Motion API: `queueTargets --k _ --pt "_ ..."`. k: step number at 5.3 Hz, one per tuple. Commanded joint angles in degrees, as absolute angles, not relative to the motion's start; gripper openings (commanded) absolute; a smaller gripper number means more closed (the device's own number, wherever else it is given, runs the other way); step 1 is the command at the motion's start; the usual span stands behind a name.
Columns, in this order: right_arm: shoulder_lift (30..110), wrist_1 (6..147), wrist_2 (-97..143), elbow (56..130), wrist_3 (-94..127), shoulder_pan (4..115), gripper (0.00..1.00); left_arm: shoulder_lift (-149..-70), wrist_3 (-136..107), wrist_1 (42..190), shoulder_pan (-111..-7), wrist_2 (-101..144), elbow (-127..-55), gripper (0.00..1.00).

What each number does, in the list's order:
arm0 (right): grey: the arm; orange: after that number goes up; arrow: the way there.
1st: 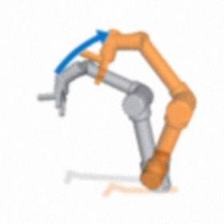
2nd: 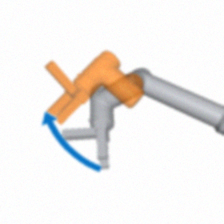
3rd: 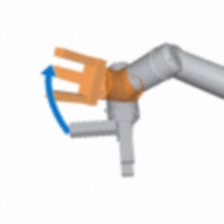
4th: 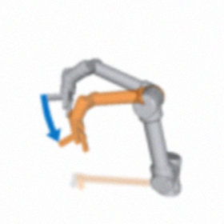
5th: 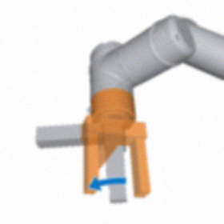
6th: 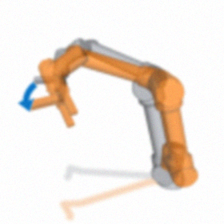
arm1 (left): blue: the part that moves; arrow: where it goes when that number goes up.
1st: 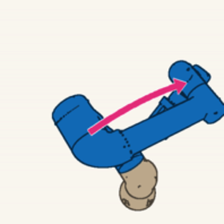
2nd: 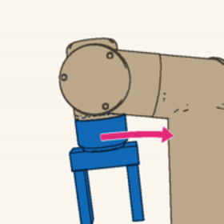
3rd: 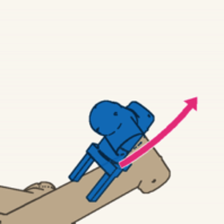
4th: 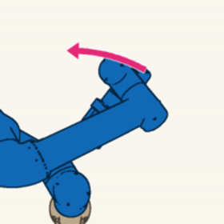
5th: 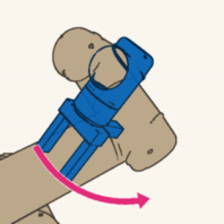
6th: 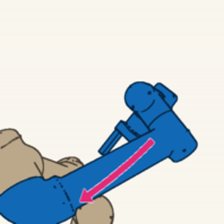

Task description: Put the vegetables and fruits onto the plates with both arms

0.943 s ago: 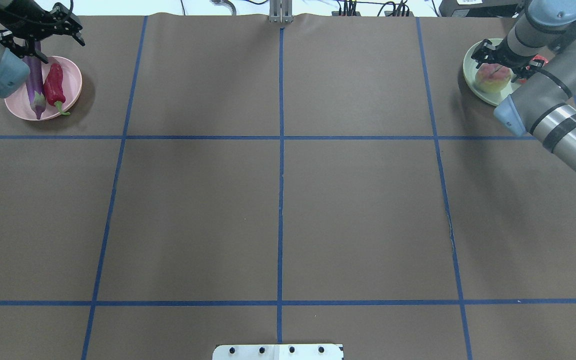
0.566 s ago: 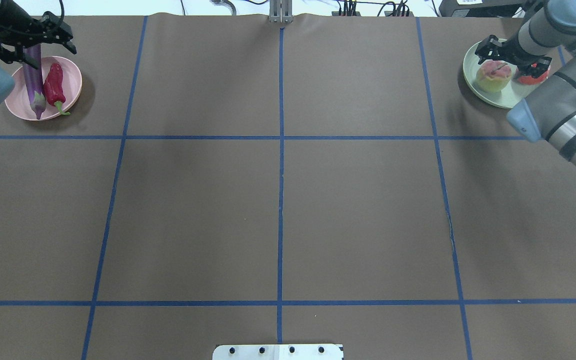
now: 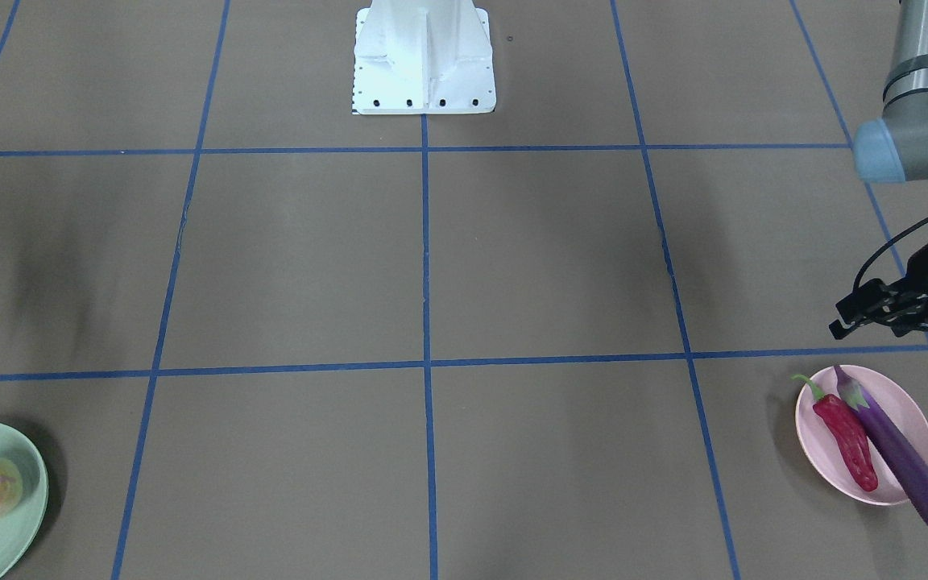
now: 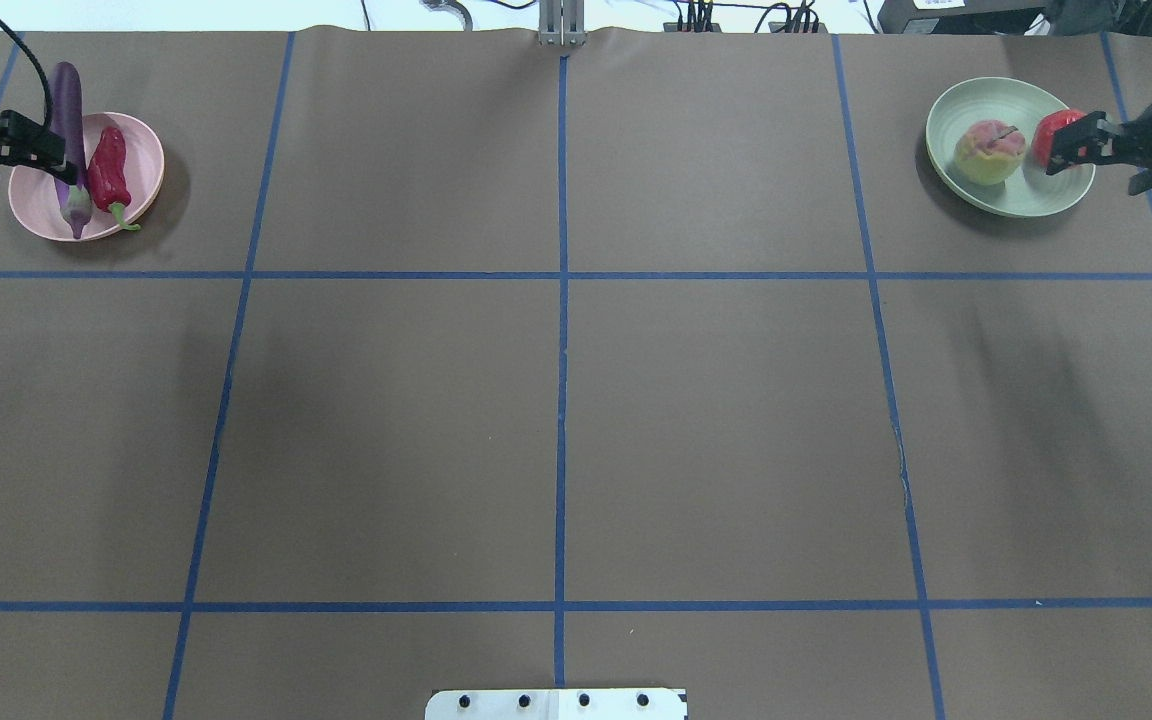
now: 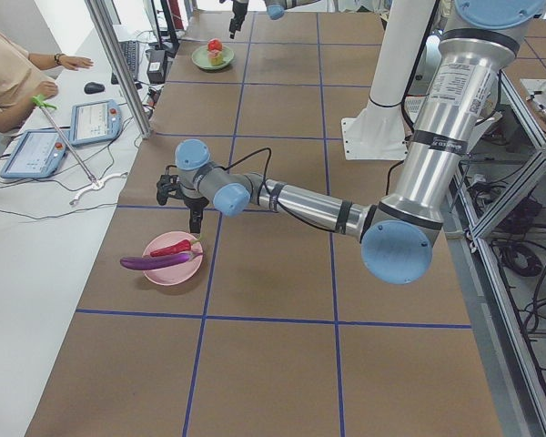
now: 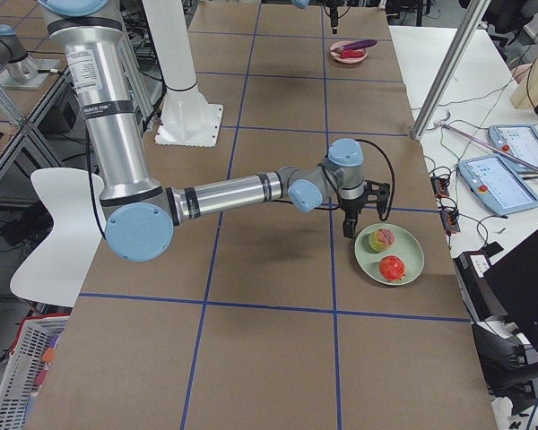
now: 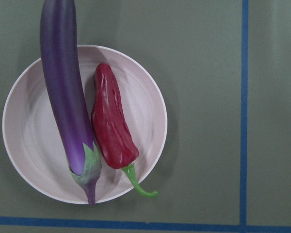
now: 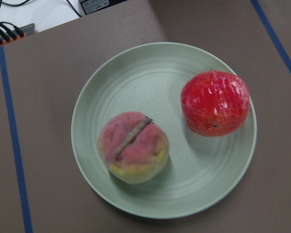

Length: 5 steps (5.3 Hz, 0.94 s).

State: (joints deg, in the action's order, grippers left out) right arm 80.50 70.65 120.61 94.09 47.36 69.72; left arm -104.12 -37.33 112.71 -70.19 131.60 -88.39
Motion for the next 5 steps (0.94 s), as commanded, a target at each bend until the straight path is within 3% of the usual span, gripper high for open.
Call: queueTargets --k 1,5 --pt "85.24 85.7 125.9 104.47 28.06 74.58 1.0 -100.12 -24.08 112.33 -73.71 131.13 -90.53 1.0" --pt "89.71 96.77 130.34 104.5 2.75 86.2 1.0 -98.17 -2.11 97.43 -84.63 130.34 -90.09 1.0"
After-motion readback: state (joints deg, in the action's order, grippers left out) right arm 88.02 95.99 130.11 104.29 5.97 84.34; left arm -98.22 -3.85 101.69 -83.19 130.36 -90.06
